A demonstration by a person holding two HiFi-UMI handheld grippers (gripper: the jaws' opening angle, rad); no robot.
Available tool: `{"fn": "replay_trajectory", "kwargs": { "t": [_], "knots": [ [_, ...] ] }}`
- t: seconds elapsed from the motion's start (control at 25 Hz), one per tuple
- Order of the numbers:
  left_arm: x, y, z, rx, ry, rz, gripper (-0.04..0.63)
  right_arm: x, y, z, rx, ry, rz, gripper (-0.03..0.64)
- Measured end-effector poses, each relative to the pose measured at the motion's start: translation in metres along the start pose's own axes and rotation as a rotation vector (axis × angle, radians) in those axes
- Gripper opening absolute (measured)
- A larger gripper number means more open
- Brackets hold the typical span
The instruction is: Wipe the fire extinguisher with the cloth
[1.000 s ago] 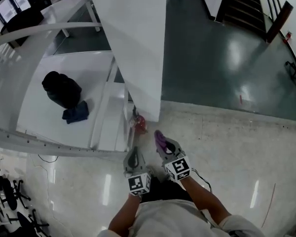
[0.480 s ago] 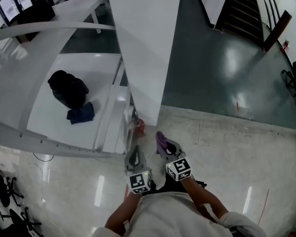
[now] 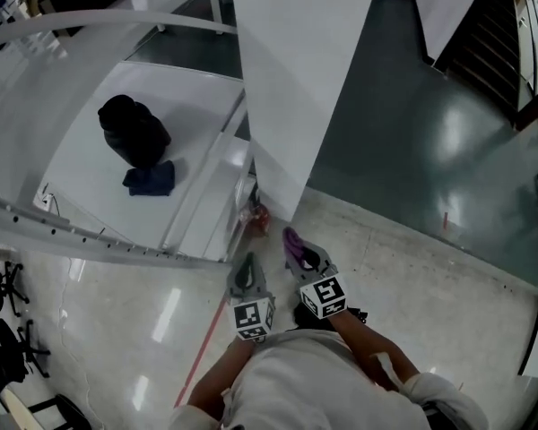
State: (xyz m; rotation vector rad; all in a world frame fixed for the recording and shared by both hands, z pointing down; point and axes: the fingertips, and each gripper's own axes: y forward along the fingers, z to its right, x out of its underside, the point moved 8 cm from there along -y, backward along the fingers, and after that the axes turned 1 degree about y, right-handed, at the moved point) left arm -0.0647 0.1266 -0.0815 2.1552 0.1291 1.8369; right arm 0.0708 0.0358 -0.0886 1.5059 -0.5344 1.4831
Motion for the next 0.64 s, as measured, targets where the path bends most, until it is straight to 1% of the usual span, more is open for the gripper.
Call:
{"fn": "replay_trajectory", "kwargs": {
  "t": [0.2, 0.48, 0.64],
  "knots": [
    [-0.002, 0.0049, 0.0055, -0.033, -0.01, 0.019, 0.005, 0.0004, 0.0027, 0.0062, -0.042, -0.007, 0.002, 0.055],
    [0.0, 0.011, 0.0048, -0.033, -0.014, 0.015, 0.005, 0.003, 0.0074, 0.0092, -0.041, -0.002, 0.007, 0.055],
    [0.0042, 0.0077, 0.0075, -0.029, -0.021, -0.004, 0.005, 0.0064, 0.0031, 0.0088, -0.038, 0.001, -0.006, 0.055]
  ]
}}
